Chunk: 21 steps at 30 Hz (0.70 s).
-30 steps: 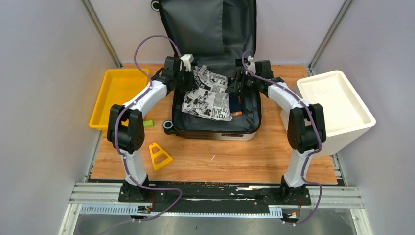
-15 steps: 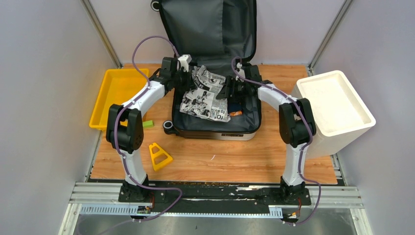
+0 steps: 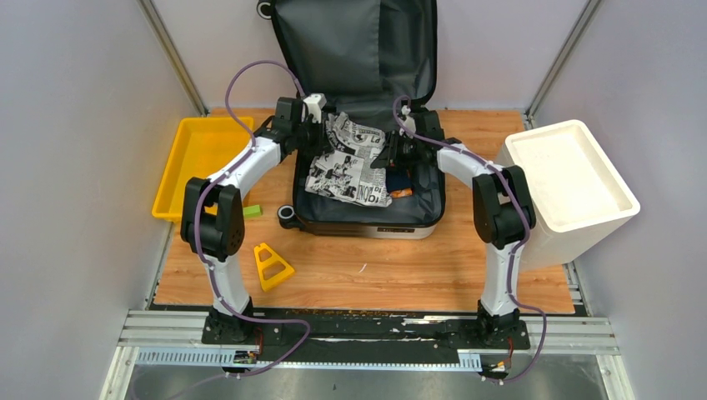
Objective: Open, take out, and arrange the luggage
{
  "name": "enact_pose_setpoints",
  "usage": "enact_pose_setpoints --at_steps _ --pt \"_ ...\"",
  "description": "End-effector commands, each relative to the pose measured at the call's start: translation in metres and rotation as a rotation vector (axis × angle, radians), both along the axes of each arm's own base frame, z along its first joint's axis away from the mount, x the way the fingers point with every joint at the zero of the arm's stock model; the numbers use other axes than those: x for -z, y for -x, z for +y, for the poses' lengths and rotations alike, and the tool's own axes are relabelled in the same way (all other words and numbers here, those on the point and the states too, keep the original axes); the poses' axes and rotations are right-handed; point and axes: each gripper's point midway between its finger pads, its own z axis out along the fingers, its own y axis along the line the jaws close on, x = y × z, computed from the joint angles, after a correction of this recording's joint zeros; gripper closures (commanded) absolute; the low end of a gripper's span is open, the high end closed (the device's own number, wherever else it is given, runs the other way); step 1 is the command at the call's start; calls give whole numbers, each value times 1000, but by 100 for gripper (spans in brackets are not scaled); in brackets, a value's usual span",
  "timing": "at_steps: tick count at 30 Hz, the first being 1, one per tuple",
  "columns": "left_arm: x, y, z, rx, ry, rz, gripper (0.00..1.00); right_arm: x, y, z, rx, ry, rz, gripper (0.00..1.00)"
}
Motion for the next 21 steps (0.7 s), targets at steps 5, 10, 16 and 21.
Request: enact_pose_setpoints --at_steps 5,10,16,21 --pt "-100 -3 31 -66 -89 -223 100 -69 8 25 -76 -108 -161 68" --pt "-126 14 56 -67 -216 -273 100 -82 21 24 -57 -94 -168 30" --pt "-148 27 86 -65 -341 -321 100 -127 43 12 -53 -103 -274 0" --pt "-160 28 122 -96 -433 -355 100 -143 67 6 -81 -119 -297 0"
